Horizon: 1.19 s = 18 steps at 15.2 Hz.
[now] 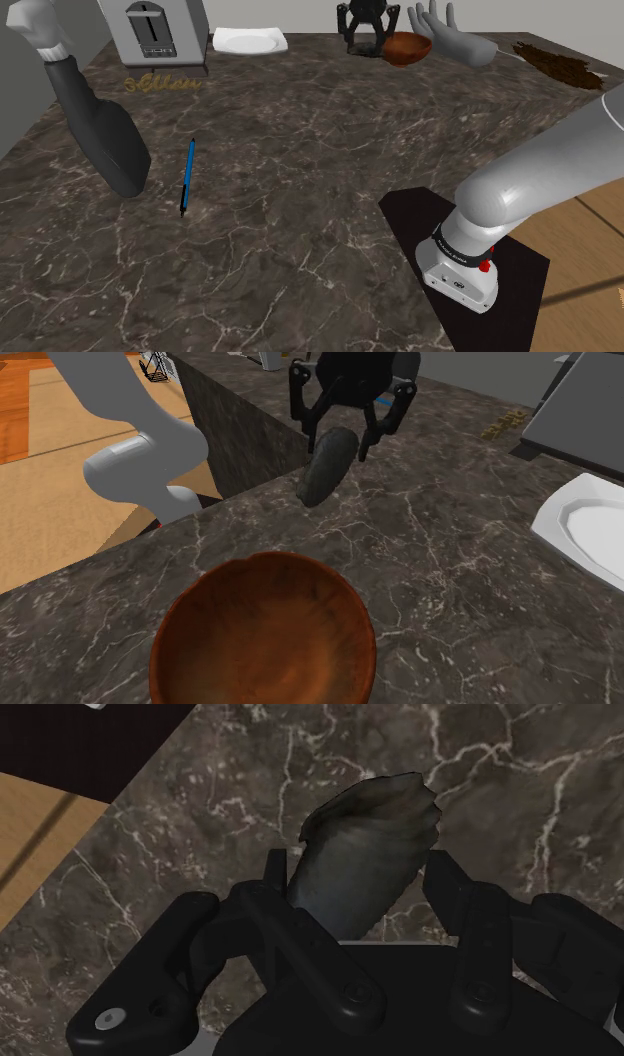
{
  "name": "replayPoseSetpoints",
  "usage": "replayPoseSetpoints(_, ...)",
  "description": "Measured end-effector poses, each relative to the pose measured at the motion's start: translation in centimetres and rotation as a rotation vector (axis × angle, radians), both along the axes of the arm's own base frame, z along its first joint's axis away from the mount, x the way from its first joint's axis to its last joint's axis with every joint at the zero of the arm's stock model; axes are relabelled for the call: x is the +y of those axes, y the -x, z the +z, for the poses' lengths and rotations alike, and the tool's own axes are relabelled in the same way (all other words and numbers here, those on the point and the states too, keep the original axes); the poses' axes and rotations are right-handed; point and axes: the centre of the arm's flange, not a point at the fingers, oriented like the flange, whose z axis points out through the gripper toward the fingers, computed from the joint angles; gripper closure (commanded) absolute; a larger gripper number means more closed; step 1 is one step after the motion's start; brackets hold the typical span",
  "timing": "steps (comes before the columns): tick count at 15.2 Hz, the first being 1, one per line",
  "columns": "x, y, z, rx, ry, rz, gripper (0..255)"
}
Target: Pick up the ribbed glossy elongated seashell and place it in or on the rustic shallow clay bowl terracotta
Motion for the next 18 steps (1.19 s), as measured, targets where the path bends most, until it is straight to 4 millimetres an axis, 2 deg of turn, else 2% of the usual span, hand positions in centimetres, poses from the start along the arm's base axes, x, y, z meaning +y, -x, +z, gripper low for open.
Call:
replayPoseSetpoints(12,-0.1,-0.1,6.3,0.0,0.0,0.0,255)
replayPoseSetpoints(15,-2.7,-0.5,6.7,0.0,0.0,-0.001,255)
replayPoseSetpoints(18,-6.7,-0.9,7.1,0.0,0.0,-0.001,255)
